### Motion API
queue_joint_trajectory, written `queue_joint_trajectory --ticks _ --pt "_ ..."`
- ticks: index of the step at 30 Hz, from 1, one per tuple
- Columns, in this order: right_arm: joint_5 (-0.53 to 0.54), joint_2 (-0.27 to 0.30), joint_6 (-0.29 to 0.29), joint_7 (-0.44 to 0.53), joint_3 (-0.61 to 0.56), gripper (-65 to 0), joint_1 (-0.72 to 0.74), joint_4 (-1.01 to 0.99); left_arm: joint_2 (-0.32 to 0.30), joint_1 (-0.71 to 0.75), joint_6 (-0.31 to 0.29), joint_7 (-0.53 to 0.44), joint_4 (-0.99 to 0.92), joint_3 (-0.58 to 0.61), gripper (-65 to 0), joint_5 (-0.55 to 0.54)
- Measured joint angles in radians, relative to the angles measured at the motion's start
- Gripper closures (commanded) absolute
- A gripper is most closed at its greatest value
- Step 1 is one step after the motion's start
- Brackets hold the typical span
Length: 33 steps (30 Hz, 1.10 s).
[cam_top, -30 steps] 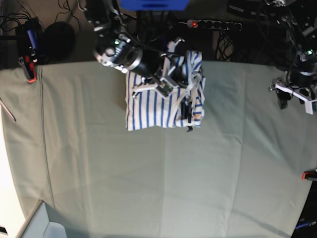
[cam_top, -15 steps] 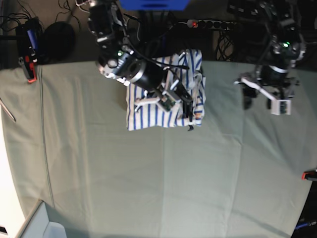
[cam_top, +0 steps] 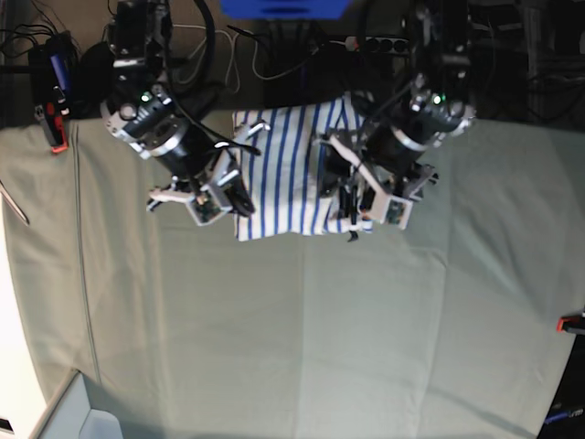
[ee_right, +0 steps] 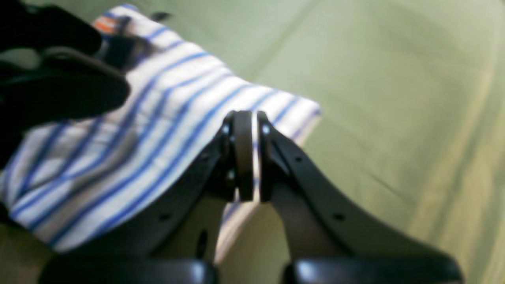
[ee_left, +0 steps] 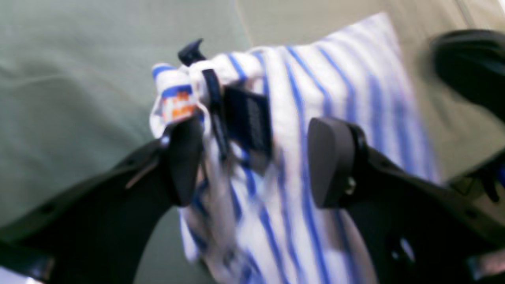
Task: Layout the t-shirt on the table in an organized manner, then fold the t-shirt properly
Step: 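Grasp the folded bundle's sides with both grippers to square it, then hold the bundle's sides with both grippers and tuck the edges inward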
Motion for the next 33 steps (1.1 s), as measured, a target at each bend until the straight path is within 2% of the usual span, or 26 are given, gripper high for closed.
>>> queue_joint_trajectory --ticks 11,19,24,33 --pt "-0.004 0.025 0.0 0.004 0.006 0.0 -0.03 -0.048 -0.027 -0.254 0.002 -0.014 -0.337 -0.057 -41.0 -0.003" --pt "-0.004 0.025 0.0 0.008 0.005 0.0 -0.05 -0.066 -0.042 -0.366 -0.015 -0.035 -0.565 -0.118 -41.2 -0.021" --pt "-0.004 0.024 0.0 0.007 0.005 0.0 -0.048 -0.065 -0.042 -0.364 -0.008 -0.123 -0.586 -0.119 -41.1 -0.008" --pt "-0.002 0.021 0.0 0.012 0.003 0.0 -0.053 -0.053 -0.042 -0.349 -0.007 -0.143 -0.585 -0.119 -41.0 -0.012"
